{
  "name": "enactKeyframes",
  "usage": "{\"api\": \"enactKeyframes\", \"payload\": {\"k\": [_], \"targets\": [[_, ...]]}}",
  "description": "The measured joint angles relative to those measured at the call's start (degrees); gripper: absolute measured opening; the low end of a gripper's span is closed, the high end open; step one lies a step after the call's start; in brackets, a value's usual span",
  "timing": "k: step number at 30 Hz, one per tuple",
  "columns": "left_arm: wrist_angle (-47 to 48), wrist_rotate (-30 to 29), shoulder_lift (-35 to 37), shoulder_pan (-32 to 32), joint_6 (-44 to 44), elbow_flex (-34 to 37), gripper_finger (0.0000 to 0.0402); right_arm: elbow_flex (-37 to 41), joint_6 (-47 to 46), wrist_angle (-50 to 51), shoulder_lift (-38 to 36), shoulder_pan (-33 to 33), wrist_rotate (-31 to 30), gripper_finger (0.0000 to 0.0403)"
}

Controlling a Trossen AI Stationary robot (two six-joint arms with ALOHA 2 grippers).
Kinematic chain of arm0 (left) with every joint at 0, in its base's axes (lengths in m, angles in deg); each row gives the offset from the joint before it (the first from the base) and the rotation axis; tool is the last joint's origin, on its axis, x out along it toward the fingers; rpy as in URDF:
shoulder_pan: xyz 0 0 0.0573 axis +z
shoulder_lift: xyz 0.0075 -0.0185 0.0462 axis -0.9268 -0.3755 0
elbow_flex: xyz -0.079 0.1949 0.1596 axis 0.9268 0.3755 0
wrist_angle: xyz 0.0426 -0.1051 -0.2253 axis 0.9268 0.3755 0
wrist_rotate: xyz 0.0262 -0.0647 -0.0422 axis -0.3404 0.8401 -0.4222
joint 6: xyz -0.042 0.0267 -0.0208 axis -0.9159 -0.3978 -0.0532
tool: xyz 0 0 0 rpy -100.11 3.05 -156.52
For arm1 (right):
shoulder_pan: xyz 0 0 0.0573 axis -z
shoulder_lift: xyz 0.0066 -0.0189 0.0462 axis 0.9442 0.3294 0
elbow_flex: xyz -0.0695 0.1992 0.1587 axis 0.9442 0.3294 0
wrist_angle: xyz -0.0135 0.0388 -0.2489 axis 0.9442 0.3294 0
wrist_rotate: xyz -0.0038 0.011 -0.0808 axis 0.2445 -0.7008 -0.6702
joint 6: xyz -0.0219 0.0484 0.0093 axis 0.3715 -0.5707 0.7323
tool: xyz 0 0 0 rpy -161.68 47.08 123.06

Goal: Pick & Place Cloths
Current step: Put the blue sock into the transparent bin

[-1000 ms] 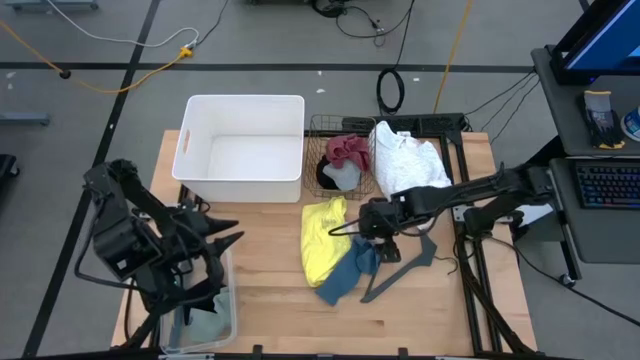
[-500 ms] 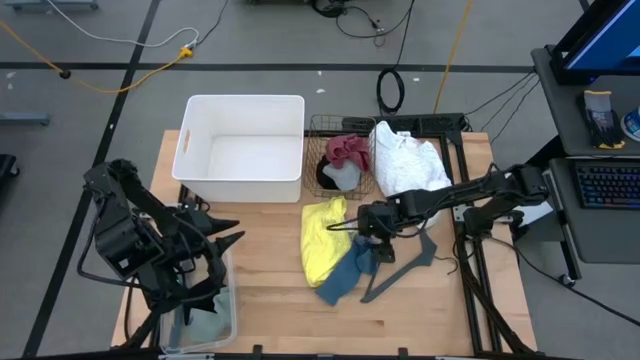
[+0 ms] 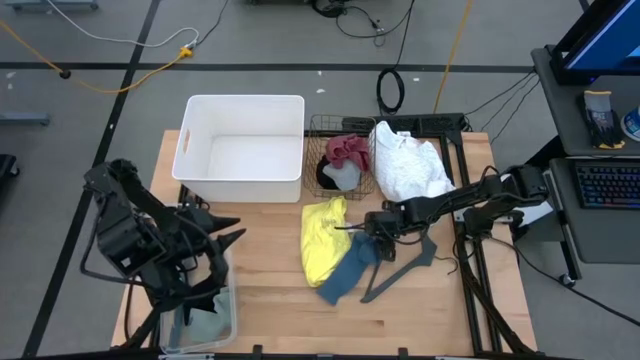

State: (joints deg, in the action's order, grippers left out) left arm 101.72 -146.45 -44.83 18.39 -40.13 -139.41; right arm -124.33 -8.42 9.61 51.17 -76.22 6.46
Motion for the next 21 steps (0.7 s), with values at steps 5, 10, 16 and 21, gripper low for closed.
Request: {"api": "enactKeyframes", "payload": {"k": [5, 10, 16, 21], "targets": [[0.02, 0.00, 0.00, 1.03, 0.04, 0.00, 0.0122, 0.25, -0.97, -1.48, 0.00, -0.01, -0.02, 0.0137], [0.02, 0.10, 0.00, 1.78, 0.14, 0.00, 0.0122, 0.22, -1.01, -2.97, -0.68, 0.00, 0.15, 0.0038], [0.00, 2.30, -0.01, 3.00, -0.01, 0.00, 0.0122, -0.12, -3.18, -3.64, -3.80, -0.02, 3.05, 0.0018], [-0.57, 3.30, -0.02, 3.95, -0.19, -0.02, 0.0122, -0.42, -5.44, -3.53, -10.02, -0.27, 3.18, 0.0007]]}}
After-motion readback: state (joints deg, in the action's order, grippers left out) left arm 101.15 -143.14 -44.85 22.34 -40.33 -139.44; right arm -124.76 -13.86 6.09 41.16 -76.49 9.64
